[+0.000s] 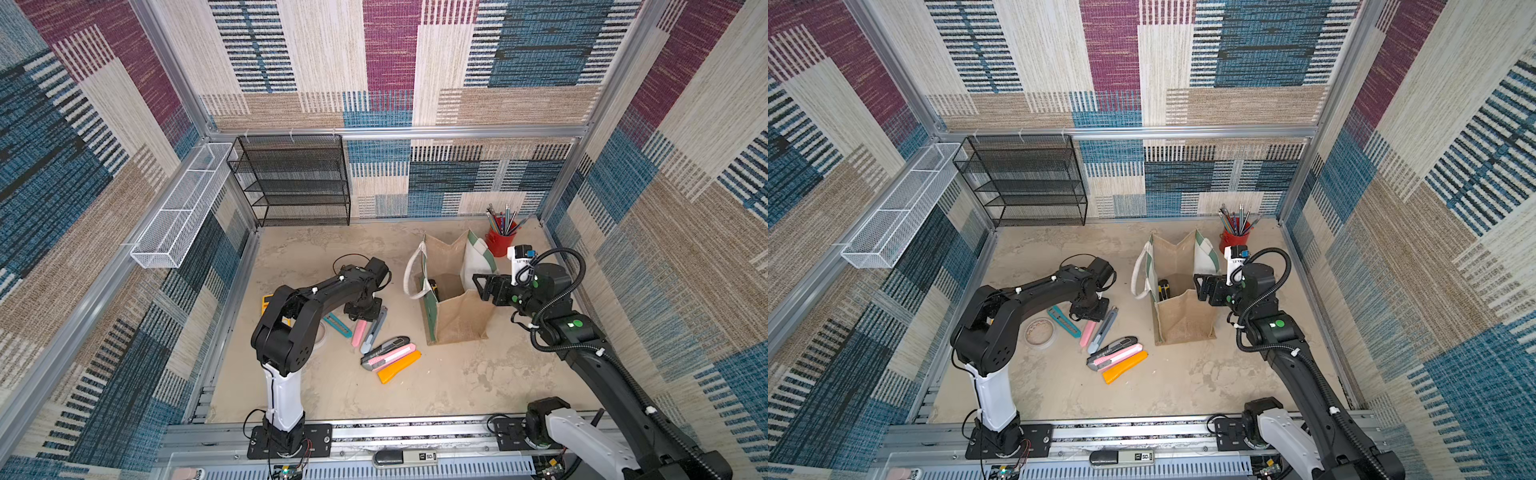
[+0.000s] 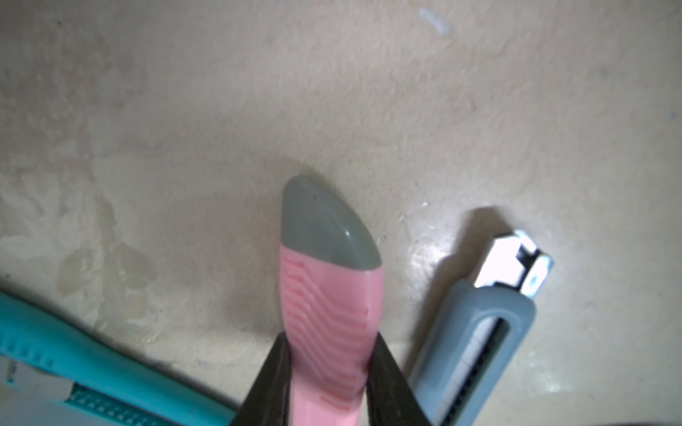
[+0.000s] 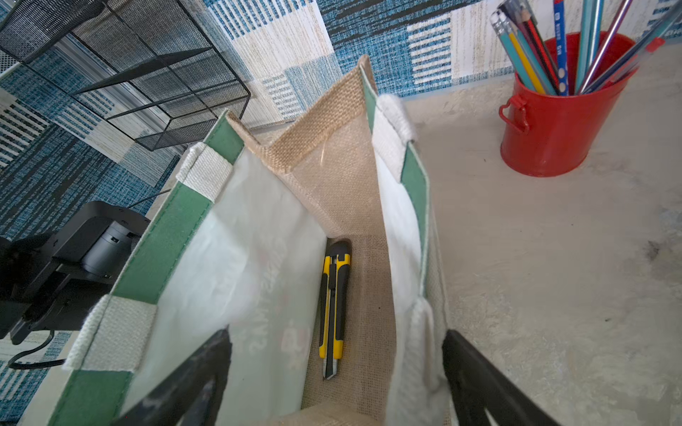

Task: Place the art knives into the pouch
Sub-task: Pick up the utility knife at the center of the board.

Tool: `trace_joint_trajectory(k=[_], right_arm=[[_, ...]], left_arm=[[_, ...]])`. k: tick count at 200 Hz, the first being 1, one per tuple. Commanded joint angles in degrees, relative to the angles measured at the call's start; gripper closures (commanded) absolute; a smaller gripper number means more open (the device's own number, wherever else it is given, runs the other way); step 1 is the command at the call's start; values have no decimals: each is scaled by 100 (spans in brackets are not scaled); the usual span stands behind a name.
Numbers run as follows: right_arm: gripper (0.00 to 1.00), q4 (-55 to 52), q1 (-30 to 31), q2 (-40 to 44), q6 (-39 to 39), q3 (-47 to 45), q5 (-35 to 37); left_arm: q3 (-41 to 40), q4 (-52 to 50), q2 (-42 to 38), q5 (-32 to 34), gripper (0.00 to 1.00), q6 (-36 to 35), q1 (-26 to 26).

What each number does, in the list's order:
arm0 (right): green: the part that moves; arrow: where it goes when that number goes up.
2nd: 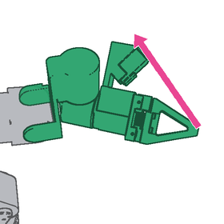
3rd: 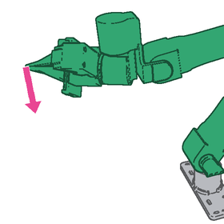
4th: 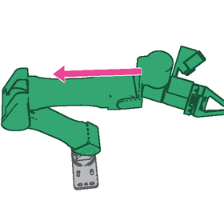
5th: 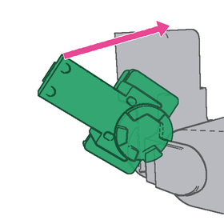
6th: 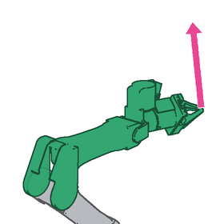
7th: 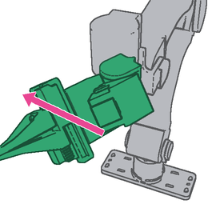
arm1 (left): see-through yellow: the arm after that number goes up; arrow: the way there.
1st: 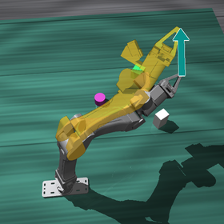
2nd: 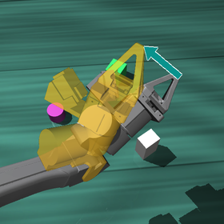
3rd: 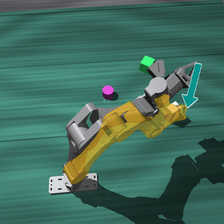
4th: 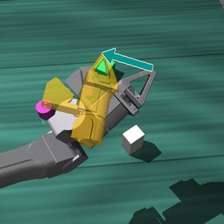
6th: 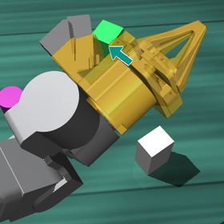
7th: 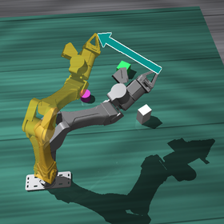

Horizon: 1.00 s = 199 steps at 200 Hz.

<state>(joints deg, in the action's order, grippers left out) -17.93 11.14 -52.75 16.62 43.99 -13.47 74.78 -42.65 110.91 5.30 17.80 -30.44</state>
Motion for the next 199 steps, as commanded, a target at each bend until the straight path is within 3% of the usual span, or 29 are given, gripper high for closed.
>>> trace_joint_trajectory(k=[1,199], right_arm=[[10,9,3,19,12,-16,4],[9,0,-2,72,22,-80,43]], left_arm=[[-60,138,91,-508,100,-49,33],[132,96,-60,-890,100,12,187]])
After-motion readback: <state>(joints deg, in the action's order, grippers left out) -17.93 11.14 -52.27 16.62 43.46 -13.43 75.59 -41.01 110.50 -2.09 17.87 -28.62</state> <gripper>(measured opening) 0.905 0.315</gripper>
